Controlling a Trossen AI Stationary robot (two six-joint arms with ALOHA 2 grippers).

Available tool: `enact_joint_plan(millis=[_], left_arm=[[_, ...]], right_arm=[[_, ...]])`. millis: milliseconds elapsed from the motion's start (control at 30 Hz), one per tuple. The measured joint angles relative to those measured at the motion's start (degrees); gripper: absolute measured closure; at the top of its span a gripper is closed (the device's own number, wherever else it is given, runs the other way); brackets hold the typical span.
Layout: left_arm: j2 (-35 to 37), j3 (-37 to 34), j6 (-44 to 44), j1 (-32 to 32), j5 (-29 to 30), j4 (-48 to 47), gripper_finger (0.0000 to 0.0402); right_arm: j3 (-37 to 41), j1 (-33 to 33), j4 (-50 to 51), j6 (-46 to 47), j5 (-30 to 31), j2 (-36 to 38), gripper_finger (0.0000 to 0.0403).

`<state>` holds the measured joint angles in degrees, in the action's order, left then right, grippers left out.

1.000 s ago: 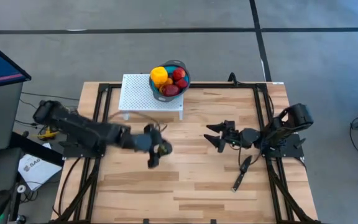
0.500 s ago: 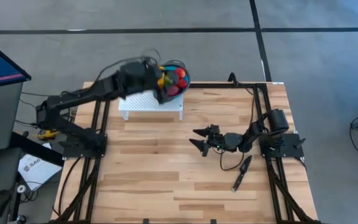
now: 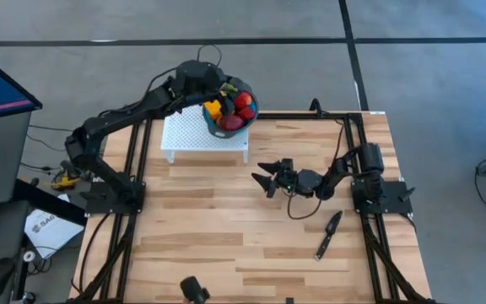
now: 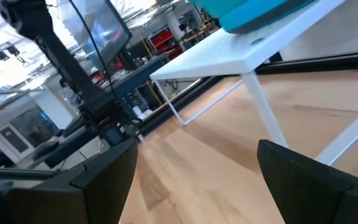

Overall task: Pick & Place Fruit
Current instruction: Put the black mangosteen into the blue strainer bowl

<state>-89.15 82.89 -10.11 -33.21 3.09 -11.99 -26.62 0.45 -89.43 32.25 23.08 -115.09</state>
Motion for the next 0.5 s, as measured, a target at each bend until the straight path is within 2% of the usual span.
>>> enact_joint_plan(millis=[500], left_arm=[[-0.7,-1.0,0.0,-0.1,0.3,-3.3,0.0126]], right_arm=[[0.0,-1.2,0.7,1.0,-3.7,0.0,0.0079]])
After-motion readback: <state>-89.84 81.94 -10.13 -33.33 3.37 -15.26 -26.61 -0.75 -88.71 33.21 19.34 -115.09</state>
